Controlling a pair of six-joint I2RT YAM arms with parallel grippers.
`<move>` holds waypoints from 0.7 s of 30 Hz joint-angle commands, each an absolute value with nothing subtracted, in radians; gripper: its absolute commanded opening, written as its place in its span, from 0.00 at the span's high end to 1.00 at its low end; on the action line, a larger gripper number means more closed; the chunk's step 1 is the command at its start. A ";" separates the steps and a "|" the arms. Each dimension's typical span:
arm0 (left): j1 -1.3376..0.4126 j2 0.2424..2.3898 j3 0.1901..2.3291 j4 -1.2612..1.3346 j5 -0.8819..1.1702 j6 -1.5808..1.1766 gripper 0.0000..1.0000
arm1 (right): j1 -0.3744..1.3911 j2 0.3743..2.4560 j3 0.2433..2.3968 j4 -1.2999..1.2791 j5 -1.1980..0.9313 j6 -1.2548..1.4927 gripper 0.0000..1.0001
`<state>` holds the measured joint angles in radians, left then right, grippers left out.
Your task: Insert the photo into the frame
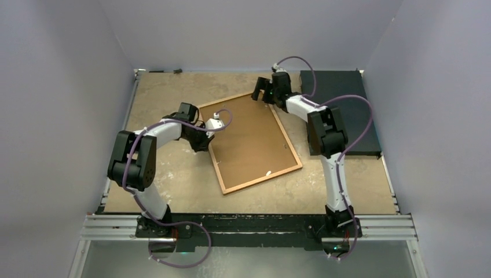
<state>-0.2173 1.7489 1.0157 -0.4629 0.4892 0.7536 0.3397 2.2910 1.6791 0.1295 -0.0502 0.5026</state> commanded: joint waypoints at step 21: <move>-0.054 1.865 1.538 -0.754 0.467 0.657 0.64 | 0.478 1.825 1.402 -0.025 -0.091 0.500 0.01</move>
